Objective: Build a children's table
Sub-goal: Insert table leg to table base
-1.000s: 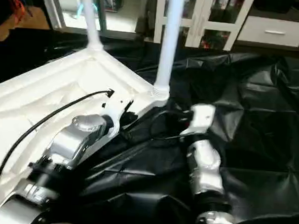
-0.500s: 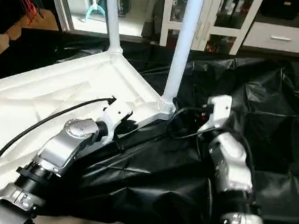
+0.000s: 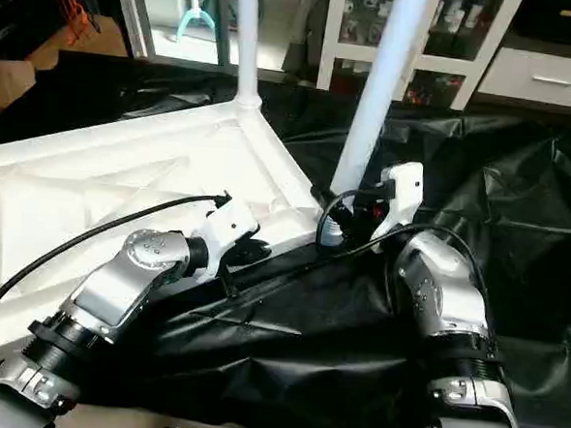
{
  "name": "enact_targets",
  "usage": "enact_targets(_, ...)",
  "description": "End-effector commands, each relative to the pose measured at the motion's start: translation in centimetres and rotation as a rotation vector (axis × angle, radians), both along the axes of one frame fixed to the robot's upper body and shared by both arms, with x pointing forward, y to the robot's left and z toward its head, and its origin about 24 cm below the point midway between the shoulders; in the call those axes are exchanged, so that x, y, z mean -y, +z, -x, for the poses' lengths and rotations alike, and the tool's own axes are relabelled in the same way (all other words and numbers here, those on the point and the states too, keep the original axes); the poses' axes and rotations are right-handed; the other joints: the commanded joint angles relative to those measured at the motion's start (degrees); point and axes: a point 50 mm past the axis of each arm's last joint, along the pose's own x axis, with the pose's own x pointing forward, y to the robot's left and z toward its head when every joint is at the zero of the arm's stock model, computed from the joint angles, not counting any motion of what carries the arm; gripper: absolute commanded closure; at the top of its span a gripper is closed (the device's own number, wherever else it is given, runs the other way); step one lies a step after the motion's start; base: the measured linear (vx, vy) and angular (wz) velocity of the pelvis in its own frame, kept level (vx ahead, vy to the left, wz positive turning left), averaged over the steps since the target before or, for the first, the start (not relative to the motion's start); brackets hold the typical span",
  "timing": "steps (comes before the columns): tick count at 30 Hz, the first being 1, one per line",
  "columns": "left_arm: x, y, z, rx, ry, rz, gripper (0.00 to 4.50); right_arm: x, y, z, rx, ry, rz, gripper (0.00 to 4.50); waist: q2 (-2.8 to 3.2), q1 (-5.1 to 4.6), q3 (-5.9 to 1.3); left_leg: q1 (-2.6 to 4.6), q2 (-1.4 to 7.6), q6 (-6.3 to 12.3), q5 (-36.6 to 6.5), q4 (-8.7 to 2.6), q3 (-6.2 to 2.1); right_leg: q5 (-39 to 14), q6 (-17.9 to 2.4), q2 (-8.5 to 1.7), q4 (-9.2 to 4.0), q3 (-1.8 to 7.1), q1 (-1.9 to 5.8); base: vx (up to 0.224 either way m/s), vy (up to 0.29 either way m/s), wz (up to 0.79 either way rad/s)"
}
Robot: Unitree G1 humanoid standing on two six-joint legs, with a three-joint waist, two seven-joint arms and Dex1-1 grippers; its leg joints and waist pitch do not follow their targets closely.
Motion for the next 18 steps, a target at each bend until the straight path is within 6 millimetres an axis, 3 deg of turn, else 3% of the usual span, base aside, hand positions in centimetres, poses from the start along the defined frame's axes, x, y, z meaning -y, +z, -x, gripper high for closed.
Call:
enact_targets(1,0.48,-0.27,0.58,-0.008,-0.045,-0.008,4.50,-0.27,0.44,-0.37,-0.006,0.018,0.004,0.45,-1.41,-0.11,-4.44,2.25,5.99,9.80,6.24,-3.96,-3.03,4.90,-17.74,-3.73,-1.66,1.30,2.35,0.000,0.000,0.00)
enact_targets(8,0.25,-0.29,0.65,-0.012,-0.046,-0.009,4.50,-0.25,0.20,-0.37,-0.024,0.025,-0.007,0.45,-1.27,-0.05,-4.50,2.34,5.98,9.83,6.42,-3.83,-3.05,4.30,-17.59,-3.60,-1.63,1.22,2.24,0.000,0.000,0.00)
enact_targets(18,0.20,-0.39,0.71,-0.014,-0.054,-0.013,4.50,0.20,0.40,-0.87,-0.027,0.009,-0.015,1.31,-1.40,0.00,-4.70,2.24,5.92,9.78,6.60,-3.59,-3.04,4.48,-17.91,-3.62,-1.40,1.19,2.34,0.000,0.000,0.00)
